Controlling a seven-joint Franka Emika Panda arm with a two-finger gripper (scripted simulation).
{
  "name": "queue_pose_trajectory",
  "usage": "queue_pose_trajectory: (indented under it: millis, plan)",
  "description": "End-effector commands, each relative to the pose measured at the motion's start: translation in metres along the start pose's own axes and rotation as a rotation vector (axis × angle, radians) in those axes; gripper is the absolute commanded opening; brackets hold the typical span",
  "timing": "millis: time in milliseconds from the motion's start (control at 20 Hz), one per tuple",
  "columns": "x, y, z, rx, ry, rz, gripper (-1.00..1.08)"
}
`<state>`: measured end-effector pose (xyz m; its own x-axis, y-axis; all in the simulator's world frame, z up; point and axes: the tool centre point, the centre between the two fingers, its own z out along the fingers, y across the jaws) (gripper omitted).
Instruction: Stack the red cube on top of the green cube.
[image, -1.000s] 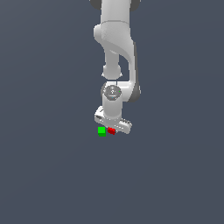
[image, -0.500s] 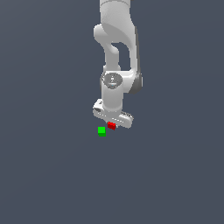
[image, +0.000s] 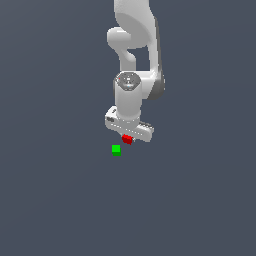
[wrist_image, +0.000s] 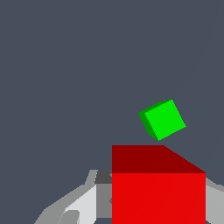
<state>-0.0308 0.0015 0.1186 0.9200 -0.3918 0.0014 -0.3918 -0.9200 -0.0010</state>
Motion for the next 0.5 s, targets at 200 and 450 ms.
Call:
queue_pose_trajectory:
  millis: [200, 450]
  plan:
    - [0.004, 0.006, 0.007, -0.001, 0.0, 0.0, -1.0]
    - [0.015, 0.023, 0.026, -0.001, -0.001, 0.0, -1.0]
